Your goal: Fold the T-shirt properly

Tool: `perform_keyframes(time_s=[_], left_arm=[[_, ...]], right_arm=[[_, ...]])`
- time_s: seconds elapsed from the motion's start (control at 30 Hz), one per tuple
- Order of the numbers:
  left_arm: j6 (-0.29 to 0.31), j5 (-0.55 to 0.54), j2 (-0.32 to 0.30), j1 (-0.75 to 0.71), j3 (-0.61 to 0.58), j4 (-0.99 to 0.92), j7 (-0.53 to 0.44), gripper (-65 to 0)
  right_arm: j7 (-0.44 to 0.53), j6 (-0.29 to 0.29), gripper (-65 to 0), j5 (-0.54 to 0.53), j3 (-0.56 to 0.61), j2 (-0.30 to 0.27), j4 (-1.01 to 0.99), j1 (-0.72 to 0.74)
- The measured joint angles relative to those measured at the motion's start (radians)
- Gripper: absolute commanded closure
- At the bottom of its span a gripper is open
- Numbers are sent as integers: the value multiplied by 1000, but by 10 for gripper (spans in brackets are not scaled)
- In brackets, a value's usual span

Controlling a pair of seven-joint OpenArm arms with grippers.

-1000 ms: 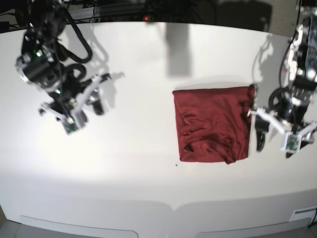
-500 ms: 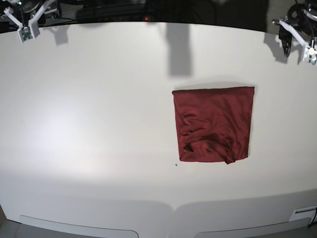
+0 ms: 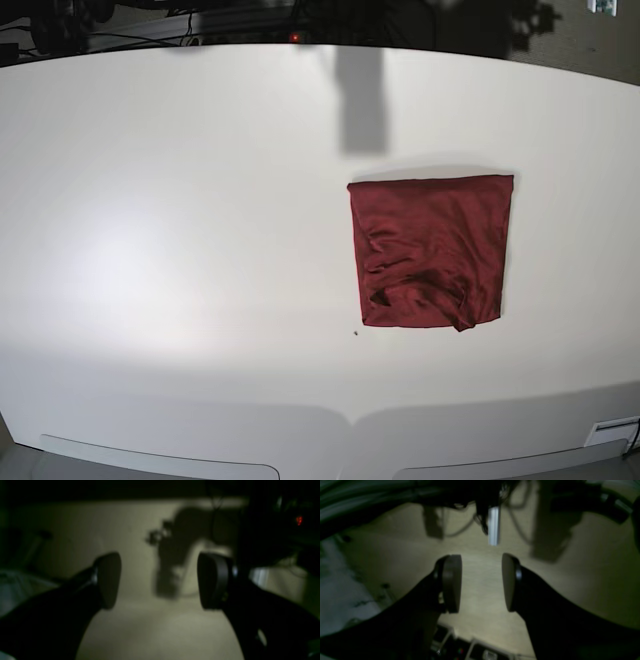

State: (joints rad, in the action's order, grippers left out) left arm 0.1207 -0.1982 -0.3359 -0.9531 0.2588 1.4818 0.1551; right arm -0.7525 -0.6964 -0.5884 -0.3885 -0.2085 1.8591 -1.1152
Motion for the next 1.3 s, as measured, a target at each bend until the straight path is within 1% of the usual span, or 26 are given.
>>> perform_keyframes(time_s=[0.03,0.07,0.13,0.17,0.2,0.23,0.27,0.3,0.33,0.37,0.4,0.47,0.5,0.53,0.57,0.6,0.67,0.73,0.8,0.87,0.93,1.03,1.13,1.23,1.3], left_arm=[[45,10,3,62,-11,-131,-43,-455],[84,15,3,128,-25,-271,-100,-455],[117,43,4,262,-54,-538,-164,-455],[116,54,6,325,-70,-663,-181,-455],[116,61,6,386,-84,-786,-200,-455],[116,65,6,443,-101,-903,-239,-455],[116,57,7,491,-115,-1014,-311,-455],[116,55,9,539,-129,-1120,-375,-455],[116,58,9,579,-145,-1207,-395,-455],[116,59,9,615,-162,-1281,-387,-455],[116,61,13,640,-177,-1331,-381,-455],[116,62,22,657,-201,-1362,-386,-455],[116,63,26,657,-211,-1358,-384,-455],[116,63,32,656,-216,-1349,-382,-455],[116,63,37,656,-222,-1341,-379,-455],[116,68,41,656,-222,-1328,-359,-455],[116,119,48,656,-222,-1303,-354,-455],[116,153,51,657,-222,-1284,-354,-455],[116,154,51,656,-222,-1265,-353,-455],[116,154,50,654,-222,-1232,-317,-455],[116,155,50,653,-222,-1197,-310,-455],[116,154,53,658,-222,-1168,-313,-455],[116,154,66,657,-222,-1167,-313,-455],[116,154,88,651,-222,-1168,-328,-455],[116,154,98,652,-222,-1168,-329,-455]], right_arm=[[87,-1,-265,27,58,-21,-105,53],[151,-1,-265,45,113,-41,-223,121],[221,-1,-265,86,214,-72,-477,282],[242,2,-265,116,256,-81,-605,362],[295,2,-265,140,293,-89,-740,437],[311,49,-265,150,325,-93,-875,514],[315,62,-265,196,356,-90,-1009,583],[314,71,-265,205,381,-87,-1146,651],[322,64,-265,207,402,-87,-1261,703],[352,65,-265,205,418,-90,-1360,750],[358,62,-265,211,428,-93,-1427,793],[406,64,-265,254,431,-99,-1501,846],[423,64,-265,274,431,-101,-1505,860],[423,64,-265,272,431,-105,-1504,872],[420,64,-265,272,431,-110,-1502,884],[391,64,-265,264,431,-115,-1500,896],[353,64,-265,249,431,-126,-1500,914],[353,64,-265,246,431,-130,-1499,927],[344,64,-265,246,431,-134,-1499,927],[330,60,-265,243,436,-135,-1500,925],[329,60,-265,211,466,-136,-1500,923],[332,60,-265,212,537,-143,-1500,924],[356,60,-265,212,602,-146,-1500,924],[354,60,-265,180,641,-145,-1500,924],[326,60,-265,157,653,-137,-1500,924]])
